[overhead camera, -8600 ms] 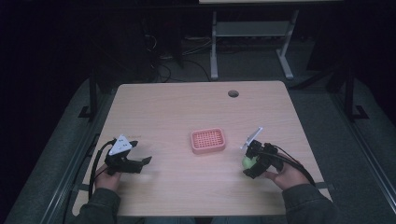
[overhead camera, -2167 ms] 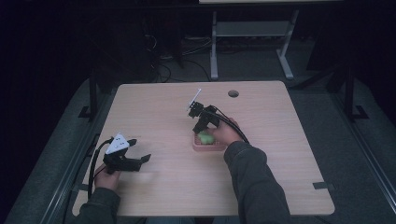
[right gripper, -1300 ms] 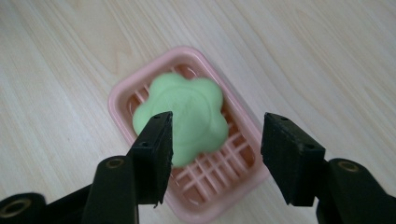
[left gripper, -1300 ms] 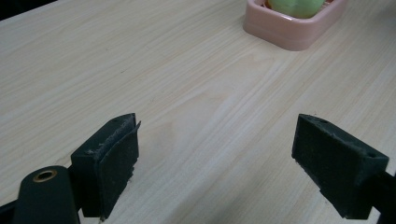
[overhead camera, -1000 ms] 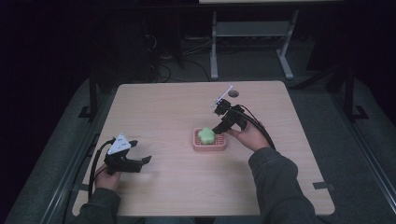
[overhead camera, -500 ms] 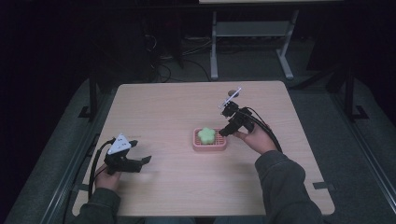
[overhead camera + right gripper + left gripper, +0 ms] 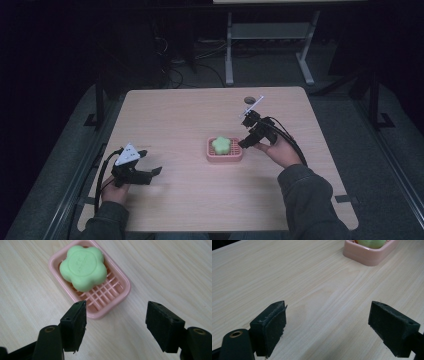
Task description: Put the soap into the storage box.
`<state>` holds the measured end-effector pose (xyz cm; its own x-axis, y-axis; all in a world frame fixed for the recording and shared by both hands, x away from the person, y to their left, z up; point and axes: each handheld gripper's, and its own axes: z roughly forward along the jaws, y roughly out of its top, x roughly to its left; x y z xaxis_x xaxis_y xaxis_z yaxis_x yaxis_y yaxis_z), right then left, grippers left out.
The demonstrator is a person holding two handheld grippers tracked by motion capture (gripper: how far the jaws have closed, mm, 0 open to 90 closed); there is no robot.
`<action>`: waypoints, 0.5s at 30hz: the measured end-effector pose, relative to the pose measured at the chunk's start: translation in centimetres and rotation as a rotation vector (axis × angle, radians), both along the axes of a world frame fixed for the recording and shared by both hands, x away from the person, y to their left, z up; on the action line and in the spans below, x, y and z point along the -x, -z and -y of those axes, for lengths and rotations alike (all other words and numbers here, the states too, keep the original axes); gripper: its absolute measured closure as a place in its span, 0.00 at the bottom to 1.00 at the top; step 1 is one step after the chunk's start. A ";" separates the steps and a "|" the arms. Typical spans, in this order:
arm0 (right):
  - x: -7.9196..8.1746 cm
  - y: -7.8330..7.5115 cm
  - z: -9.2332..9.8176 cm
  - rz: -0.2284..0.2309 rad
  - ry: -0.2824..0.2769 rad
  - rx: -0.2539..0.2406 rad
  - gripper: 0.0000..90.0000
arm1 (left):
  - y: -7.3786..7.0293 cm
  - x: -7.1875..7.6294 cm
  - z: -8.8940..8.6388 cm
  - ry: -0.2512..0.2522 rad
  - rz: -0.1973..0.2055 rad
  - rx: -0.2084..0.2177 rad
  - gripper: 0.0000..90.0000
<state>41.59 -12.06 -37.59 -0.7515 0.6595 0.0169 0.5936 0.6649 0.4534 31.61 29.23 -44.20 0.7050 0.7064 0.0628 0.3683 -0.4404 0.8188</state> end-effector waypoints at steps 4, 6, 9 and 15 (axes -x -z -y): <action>0.2 0.1 0.5 -0.003 0.004 0.000 0.36 | 0.0 0.0 0.0 0.001 0.000 -0.002 0.16; 0.5 0.2 1.1 -0.012 0.012 0.001 0.36 | 0.0 0.0 0.0 0.002 0.001 -0.003 0.16; 0.7 0.3 1.6 -0.016 0.022 0.001 0.35 | 0.0 0.0 0.0 0.002 0.000 -0.003 0.16; 1.2 0.2 2.4 -0.011 0.033 -0.015 0.35 | 0.0 0.0 0.1 0.004 -0.004 -0.005 0.16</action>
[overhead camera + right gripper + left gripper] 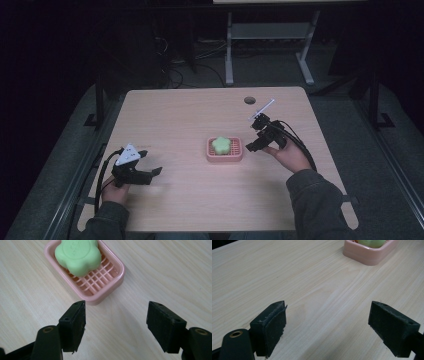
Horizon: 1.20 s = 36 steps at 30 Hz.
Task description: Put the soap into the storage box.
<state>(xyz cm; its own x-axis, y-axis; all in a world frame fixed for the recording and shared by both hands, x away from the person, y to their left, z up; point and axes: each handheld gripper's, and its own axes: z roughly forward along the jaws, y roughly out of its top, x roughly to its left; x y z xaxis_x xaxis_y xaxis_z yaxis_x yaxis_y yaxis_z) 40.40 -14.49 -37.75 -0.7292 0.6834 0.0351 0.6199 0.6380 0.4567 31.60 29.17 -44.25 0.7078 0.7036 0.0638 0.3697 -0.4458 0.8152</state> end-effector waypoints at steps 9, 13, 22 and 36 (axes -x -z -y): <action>0.6 0.5 1.5 -0.010 0.028 0.002 0.34 | 0.0 0.0 0.0 0.000 0.000 -0.004 0.16; 0.9 0.4 1.8 -0.011 0.030 0.003 0.33 | 0.0 0.0 0.1 -0.003 0.001 0.004 0.16; 1.7 1.3 2.4 -0.017 0.037 -0.003 0.33 | 0.0 0.0 0.1 0.000 -0.001 -0.007 0.16; 3.2 1.8 4.4 -0.022 0.067 -0.004 0.32 | 0.1 0.0 0.2 0.003 -0.006 -0.013 0.16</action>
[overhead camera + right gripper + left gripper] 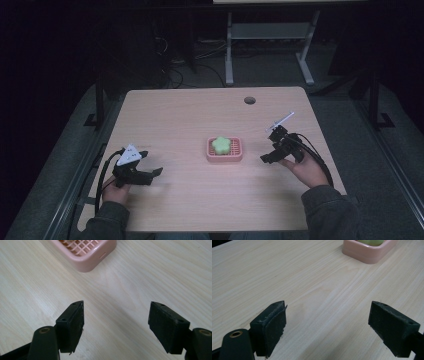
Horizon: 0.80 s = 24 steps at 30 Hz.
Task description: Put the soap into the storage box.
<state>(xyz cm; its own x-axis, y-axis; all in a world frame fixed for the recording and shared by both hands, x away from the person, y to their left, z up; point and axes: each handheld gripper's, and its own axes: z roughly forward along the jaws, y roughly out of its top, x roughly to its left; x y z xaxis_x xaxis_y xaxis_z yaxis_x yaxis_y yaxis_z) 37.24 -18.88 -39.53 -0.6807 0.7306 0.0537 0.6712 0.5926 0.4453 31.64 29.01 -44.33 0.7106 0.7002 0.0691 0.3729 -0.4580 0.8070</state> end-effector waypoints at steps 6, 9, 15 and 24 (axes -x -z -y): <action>0.7 0.2 1.3 0.001 0.018 -0.019 0.32 | 0.0 0.0 0.0 0.001 -0.003 -0.004 0.16; 1.2 0.5 2.0 -0.003 0.029 -0.022 0.32 | 0.0 0.0 0.0 0.002 -0.003 -0.005 0.16; 1.9 1.2 3.1 -0.012 0.051 -0.032 0.32 | 0.1 0.0 0.0 0.002 -0.001 -0.006 0.16; 3.0 1.9 4.4 -0.019 0.079 -0.050 0.32 | 0.1 0.0 0.1 0.002 0.003 -0.005 0.16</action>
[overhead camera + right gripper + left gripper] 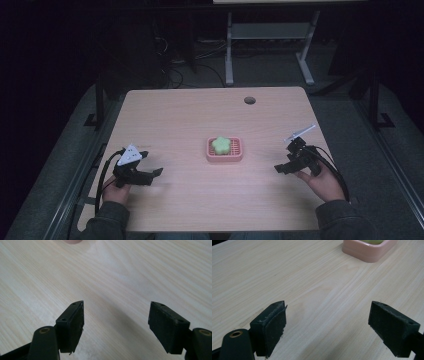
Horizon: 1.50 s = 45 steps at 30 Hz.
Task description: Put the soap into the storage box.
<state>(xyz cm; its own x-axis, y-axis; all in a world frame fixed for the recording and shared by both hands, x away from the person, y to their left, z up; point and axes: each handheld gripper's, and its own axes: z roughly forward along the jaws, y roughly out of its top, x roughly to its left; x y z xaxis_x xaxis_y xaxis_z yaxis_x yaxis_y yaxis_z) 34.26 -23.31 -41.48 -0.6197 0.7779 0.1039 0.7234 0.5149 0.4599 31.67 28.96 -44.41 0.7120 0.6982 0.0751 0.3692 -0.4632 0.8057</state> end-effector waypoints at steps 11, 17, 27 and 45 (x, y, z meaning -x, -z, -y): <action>1.8 0.9 1.5 0.004 0.027 -0.019 0.32 | 0.0 0.0 0.0 -0.001 -0.001 -0.002 0.16; 2.5 1.2 1.8 0.011 0.033 -0.028 0.32 | 0.0 0.1 0.1 0.001 -0.008 -0.011 0.16; 4.0 1.7 2.0 0.031 0.037 -0.047 0.32 | 0.0 0.1 0.1 0.007 -0.003 -0.022 0.16; 6.9 2.5 2.3 0.086 0.064 -0.070 0.29 | 0.1 -0.1 0.2 0.009 -0.001 -0.045 0.16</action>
